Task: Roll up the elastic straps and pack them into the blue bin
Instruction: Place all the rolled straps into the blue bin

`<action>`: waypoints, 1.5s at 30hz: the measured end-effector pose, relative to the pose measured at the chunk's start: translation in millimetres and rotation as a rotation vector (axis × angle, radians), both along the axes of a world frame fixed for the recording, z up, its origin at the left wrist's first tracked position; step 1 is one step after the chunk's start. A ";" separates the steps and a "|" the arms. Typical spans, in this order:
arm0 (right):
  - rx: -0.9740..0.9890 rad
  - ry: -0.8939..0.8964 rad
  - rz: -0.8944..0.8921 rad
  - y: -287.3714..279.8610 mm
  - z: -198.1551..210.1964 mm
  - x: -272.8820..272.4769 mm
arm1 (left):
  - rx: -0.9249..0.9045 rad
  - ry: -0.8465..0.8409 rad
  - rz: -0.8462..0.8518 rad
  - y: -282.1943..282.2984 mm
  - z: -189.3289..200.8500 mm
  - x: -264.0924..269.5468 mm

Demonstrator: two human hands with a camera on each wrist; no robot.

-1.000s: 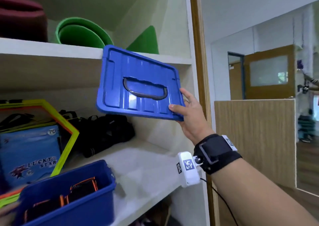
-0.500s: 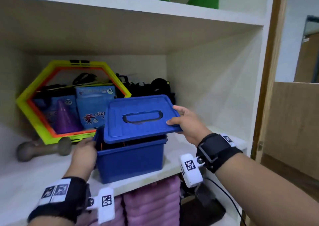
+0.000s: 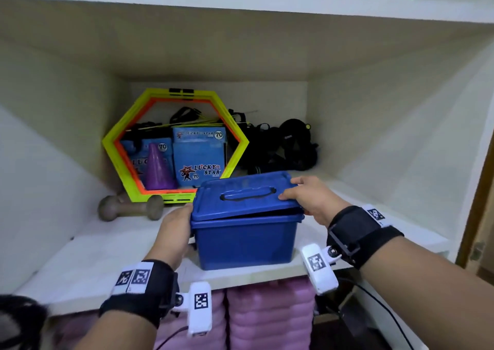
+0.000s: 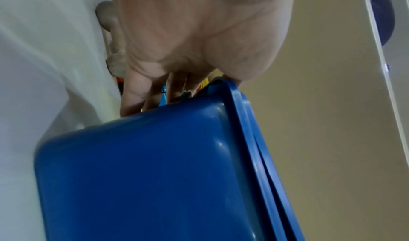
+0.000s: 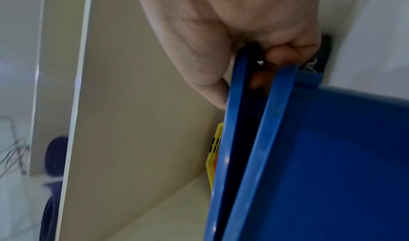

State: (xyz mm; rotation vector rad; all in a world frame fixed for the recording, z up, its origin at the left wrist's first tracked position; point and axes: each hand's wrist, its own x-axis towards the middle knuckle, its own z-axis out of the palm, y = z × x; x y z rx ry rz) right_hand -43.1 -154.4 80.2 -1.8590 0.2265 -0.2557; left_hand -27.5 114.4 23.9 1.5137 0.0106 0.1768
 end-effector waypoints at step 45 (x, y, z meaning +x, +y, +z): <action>0.493 0.068 0.096 -45.9 -32.9 12.1 | 0.009 0.150 0.079 9.8 31.7 -7.0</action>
